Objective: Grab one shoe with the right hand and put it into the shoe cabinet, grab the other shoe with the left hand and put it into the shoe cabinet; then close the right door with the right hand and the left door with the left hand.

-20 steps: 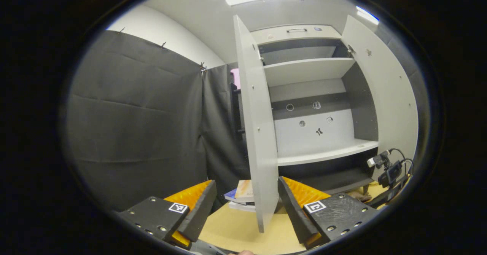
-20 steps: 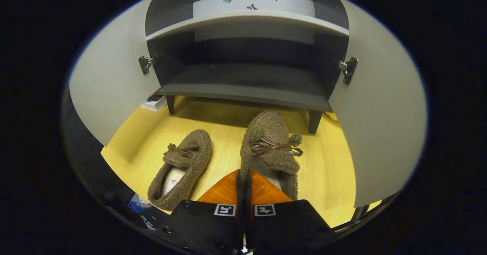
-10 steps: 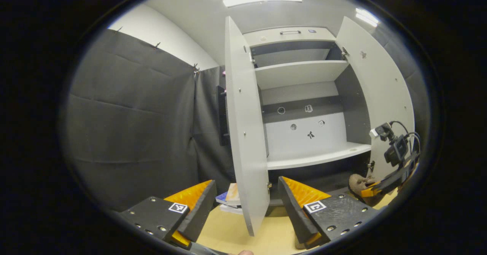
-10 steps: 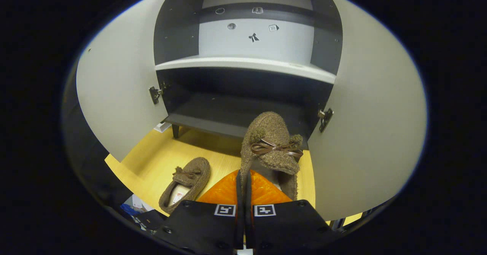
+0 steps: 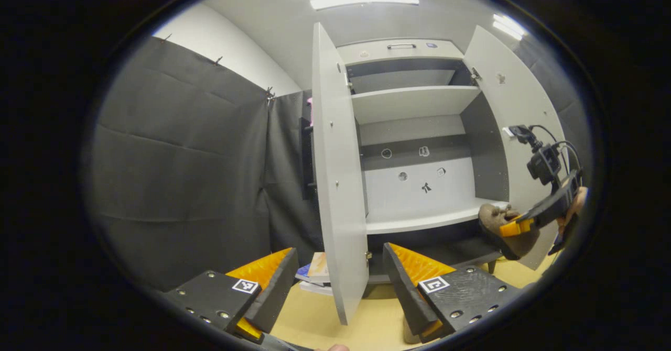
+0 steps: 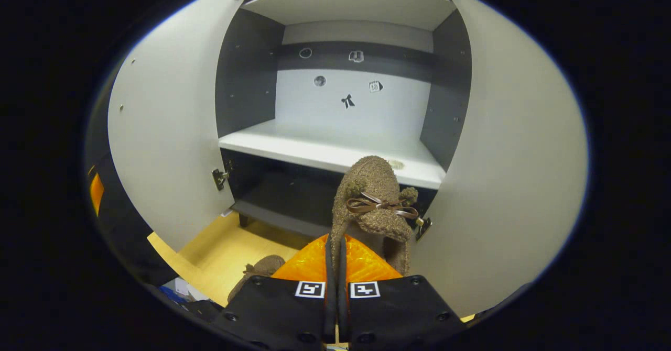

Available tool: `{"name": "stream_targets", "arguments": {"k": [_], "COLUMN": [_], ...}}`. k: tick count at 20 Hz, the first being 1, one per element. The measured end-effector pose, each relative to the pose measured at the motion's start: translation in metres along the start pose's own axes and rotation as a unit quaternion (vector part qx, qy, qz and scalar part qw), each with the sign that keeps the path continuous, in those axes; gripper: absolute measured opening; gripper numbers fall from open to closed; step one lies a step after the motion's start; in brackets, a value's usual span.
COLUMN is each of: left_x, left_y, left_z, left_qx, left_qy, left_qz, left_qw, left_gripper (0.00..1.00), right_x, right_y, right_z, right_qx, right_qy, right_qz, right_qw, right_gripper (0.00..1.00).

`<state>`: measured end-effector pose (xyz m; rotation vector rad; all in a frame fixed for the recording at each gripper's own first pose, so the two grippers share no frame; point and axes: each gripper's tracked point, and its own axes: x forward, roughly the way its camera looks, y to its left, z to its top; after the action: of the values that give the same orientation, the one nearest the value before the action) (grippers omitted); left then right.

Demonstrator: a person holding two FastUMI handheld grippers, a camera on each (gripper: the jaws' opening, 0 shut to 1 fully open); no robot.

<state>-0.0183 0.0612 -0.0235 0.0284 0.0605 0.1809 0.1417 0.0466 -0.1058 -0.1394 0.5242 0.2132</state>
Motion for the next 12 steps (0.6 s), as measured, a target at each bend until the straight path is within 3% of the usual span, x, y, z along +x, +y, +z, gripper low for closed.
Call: {"name": "stream_targets", "arguments": {"k": [2,4,5,12], "left_x": [0.000,-0.001,-0.001,-0.003], "left_y": [0.004,0.010,0.012,0.028], "left_z": [-0.001,-0.003,-0.002,-0.008], "left_qx": [0.001,0.001,0.001,0.000], "left_qy": [0.000,0.001,0.000,0.005], "left_qz": [0.005,0.009,0.013,0.031], "left_qw": [1.000,1.000,1.000,1.000], "left_gripper": [0.92,0.99,0.94,0.89], "right_x": [0.004,0.008,0.011,0.042], "right_y": [-0.003,-0.005,-0.007,-0.020], "right_z": [0.021,0.042,0.051,0.112], "right_qx": [-0.006,-0.007,-0.008,-0.019], "right_qy": [-0.018,-0.033,-0.039,-0.071], "right_qz": [-0.003,-0.006,-0.006,-0.021], "right_qw": [1.000,0.999,0.999,0.997], "right_gripper": [0.04,0.04,0.04,0.04]}}
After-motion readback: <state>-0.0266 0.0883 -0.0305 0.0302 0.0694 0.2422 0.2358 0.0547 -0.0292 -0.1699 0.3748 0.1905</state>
